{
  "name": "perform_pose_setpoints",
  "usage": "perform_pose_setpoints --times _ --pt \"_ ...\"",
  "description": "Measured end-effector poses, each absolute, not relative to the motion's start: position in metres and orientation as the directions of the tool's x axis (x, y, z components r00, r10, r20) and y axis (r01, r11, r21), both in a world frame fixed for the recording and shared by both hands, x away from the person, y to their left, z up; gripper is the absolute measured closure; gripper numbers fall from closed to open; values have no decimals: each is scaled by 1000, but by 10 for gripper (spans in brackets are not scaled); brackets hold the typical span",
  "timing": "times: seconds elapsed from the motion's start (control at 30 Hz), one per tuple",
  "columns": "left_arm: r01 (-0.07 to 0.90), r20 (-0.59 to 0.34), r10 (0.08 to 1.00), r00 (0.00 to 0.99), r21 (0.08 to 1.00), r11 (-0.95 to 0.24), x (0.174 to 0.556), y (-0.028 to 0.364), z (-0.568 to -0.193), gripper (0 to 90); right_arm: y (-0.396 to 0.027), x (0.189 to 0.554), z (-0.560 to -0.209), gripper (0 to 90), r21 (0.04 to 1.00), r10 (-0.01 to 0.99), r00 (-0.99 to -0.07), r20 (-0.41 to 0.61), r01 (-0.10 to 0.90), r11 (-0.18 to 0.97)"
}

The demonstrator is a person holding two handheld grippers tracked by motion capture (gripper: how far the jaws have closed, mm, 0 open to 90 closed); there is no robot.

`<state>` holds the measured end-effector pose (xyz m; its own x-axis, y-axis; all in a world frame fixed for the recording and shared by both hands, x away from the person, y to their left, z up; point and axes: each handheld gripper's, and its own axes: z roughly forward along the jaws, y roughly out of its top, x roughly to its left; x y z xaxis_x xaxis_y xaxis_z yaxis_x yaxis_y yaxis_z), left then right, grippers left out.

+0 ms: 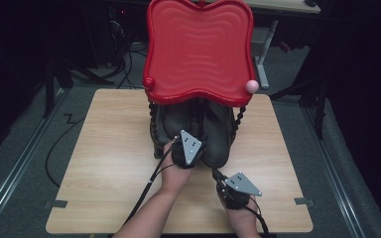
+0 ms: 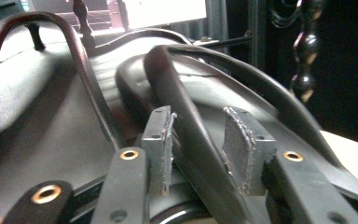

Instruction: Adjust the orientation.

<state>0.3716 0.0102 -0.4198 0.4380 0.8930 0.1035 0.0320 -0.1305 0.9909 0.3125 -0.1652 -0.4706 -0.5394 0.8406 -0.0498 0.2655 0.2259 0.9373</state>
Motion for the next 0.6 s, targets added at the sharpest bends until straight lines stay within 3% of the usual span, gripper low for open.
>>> perform_pose_setpoints --times 0.23,0.6 --pt "34 121 865 488 987 -157 350 2 -434 602 -165 335 -467 891 942 857 -514 -42 265 205" --pt "69 124 863 490 981 -181 354 1 -444 620 -178 314 -467 886 954 877 -479 -40 242 176"
